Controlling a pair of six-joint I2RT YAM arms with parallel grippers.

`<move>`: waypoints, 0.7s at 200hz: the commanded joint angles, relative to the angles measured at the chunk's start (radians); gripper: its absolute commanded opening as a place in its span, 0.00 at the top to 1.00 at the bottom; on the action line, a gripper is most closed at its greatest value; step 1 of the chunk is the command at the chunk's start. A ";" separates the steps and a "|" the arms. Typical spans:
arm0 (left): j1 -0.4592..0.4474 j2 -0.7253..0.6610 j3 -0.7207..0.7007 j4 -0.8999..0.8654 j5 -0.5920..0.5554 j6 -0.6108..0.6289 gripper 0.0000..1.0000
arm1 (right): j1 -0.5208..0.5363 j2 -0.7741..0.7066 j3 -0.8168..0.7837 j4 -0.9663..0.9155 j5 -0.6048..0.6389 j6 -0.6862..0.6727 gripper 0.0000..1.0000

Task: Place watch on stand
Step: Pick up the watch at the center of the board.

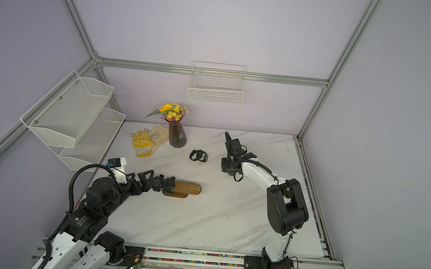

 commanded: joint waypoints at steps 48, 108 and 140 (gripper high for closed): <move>0.002 0.041 0.024 0.050 0.039 0.012 0.00 | -0.149 0.041 -0.082 0.120 -0.061 0.253 0.66; 0.002 0.029 0.014 0.050 0.045 0.011 0.00 | -0.153 0.106 -0.054 0.168 -0.122 0.268 0.66; 0.002 0.032 0.017 0.050 0.049 0.013 0.00 | -0.154 0.142 -0.042 0.160 -0.099 0.274 0.67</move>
